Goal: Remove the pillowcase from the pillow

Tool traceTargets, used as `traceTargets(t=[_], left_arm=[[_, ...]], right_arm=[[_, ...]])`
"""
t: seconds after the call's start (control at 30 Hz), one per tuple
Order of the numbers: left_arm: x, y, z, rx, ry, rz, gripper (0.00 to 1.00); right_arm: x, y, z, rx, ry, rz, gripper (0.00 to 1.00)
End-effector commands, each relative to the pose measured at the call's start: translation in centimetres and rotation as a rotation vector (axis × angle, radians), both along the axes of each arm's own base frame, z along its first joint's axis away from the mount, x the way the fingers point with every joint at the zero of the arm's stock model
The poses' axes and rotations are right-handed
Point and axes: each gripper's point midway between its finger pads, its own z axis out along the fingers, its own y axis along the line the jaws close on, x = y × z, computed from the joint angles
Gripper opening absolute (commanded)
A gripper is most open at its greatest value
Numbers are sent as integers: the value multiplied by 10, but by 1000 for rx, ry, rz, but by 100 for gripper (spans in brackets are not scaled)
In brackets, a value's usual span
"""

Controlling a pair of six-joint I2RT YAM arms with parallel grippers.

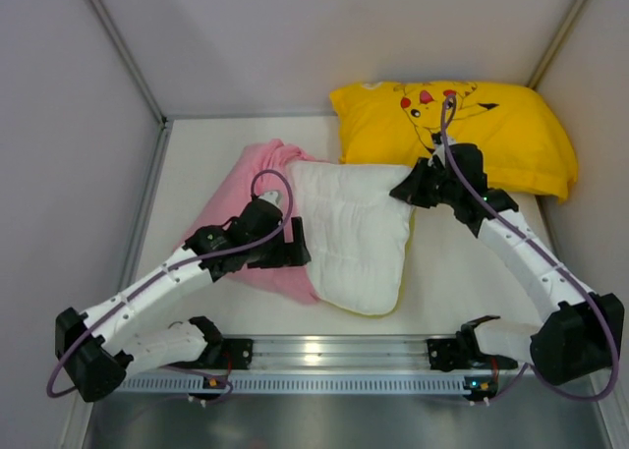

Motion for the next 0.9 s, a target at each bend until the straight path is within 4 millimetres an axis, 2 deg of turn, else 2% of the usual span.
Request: traceTargets(t=[0.0, 0.1, 0.3, 0.4, 0.5, 0.6, 0.63, 0.67, 0.73, 0.77, 0.83, 0.87], left_arm=[[11, 0, -6, 1, -37, 108, 99], [12, 1, -24, 55, -9, 121, 99], [19, 2, -46, 141, 24, 129, 99], [14, 9, -56, 171, 36, 135, 89], [4, 15, -58, 152, 44, 149, 76], [-4, 26, -51, 123, 27, 176, 53], [-5, 30, -49, 124, 21, 189, 44], [-7, 33, -43, 112, 8, 197, 25], [-13, 43, -42, 133, 14, 208, 5], [-13, 48, -36, 134, -3, 223, 0], [-15, 55, -25, 127, -24, 248, 0], [-17, 66, -15, 128, -54, 270, 0]], right_arm=[[-1, 3, 43, 73, -152, 15, 0], [-11, 5, 53, 97, -175, 43, 0], [-25, 5, 72, 123, -224, 73, 0], [-25, -4, 78, 117, -240, 47, 0], [-20, -18, 84, 113, -257, 4, 0], [-13, -35, 91, 126, -264, -59, 0], [-10, -43, 94, 133, -267, -84, 0], [-8, -47, 98, 142, -270, -97, 0], [-4, -57, 112, 166, -288, -130, 0], [-2, -60, 117, 172, -295, -140, 0], [1, -72, 132, 184, -321, -163, 0], [4, -78, 136, 187, -325, -178, 0]])
